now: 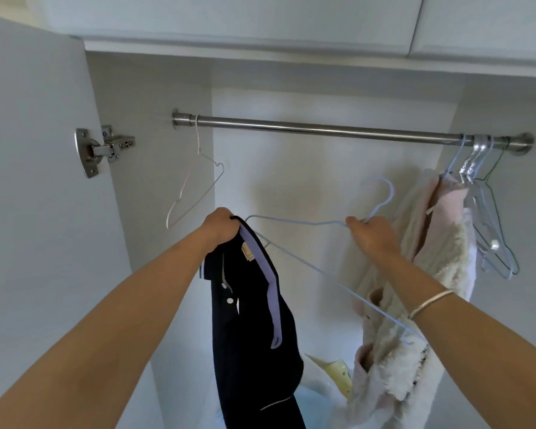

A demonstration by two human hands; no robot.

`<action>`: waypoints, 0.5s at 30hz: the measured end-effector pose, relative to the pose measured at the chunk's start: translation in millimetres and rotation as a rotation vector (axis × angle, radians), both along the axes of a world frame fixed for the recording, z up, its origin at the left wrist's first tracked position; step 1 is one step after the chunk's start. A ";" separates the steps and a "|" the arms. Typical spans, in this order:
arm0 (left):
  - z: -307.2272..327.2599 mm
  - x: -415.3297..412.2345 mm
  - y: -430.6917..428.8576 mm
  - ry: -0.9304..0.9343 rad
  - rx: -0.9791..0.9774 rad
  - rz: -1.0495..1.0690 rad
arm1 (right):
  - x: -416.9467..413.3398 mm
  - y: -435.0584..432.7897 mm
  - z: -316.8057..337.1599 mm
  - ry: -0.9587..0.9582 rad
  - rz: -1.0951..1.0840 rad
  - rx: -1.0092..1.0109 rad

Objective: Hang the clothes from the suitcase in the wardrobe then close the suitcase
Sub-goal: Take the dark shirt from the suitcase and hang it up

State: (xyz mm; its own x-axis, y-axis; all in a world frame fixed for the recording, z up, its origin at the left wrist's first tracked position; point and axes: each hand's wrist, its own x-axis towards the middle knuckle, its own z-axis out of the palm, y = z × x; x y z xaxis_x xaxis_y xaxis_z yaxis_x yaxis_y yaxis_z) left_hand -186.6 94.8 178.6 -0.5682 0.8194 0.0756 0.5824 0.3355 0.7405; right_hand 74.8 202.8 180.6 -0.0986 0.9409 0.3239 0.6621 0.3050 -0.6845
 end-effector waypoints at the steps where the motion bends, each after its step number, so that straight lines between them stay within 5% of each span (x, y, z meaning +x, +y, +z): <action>1: -2.3 -3.8 -3.6 0.009 -0.032 0.031 | 5.4 0.7 0.1 0.021 -0.013 0.015; 9: -7.5 -20.1 -6.6 -0.001 -0.114 0.178 | 15.5 -0.7 -8.7 0.014 0.050 0.044; 15: 6.9 17.5 -2.2 0.176 -0.077 -0.058 | -20.3 -22.4 -10.1 -0.029 0.153 0.099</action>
State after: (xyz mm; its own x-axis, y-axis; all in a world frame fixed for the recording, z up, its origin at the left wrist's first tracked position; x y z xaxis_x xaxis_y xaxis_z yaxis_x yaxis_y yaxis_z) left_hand -169.1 92.7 185.5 -0.5038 0.8573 0.1057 0.7203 0.3494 0.5993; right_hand 54.5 180.4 170.5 -0.2491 0.8780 0.4088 0.6218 0.4686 -0.6275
